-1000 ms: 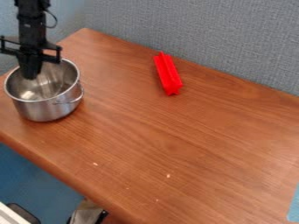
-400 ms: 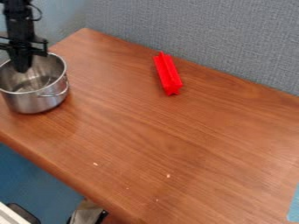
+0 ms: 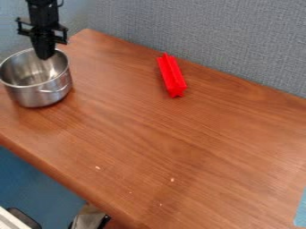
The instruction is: Move the red object from the metal pot to the table
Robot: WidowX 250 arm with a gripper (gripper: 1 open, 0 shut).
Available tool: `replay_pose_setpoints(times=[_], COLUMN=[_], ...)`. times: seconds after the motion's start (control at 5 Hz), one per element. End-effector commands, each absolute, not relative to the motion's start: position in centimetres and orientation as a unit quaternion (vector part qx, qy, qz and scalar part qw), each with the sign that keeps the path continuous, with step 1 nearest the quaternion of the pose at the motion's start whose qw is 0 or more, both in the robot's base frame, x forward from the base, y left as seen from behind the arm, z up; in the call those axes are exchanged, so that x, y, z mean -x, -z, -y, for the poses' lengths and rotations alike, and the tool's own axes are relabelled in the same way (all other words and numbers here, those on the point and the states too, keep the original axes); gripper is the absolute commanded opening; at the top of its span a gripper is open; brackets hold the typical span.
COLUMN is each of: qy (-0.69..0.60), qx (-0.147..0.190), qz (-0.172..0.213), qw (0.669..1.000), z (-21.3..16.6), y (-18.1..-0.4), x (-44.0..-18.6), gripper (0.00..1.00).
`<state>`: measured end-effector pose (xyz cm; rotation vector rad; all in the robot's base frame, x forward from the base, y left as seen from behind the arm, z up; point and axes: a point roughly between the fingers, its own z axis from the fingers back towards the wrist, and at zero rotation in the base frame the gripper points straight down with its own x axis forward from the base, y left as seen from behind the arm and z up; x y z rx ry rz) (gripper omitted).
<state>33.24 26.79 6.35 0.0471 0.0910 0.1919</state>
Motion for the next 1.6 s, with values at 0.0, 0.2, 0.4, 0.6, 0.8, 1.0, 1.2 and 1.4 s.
replay_pose_setpoints(times=[0.0,0.2,0.4,0.6,0.8,1.0,1.2,1.4], qy=[-0.057,-0.087,-0.125,-0.109,-0.098,-0.099,-0.099,-0.099], qx=[-0.029,-0.003,0.017,0.018,0.014,0.006,-0.005,-0.010], qz=[0.006,0.015,0.005,-0.030,-0.068,-0.077,-0.087,-0.096], qw=[0.998,0.996,0.992,0.993,0.993,0.992,0.991,0.990], z=[-27.1,-26.7,-27.4,-25.7,-24.4,-24.9,-25.3,-25.8], y=[-11.2,-11.8,-10.7,-11.4,-11.9,-10.7,-9.4,-8.3], x=[-35.5,-36.7,-37.3,-37.3,-37.0,-37.2,-37.2,-37.8], gripper=[0.00,0.00,1.00,1.00,1.00,1.00,1.00,1.00])
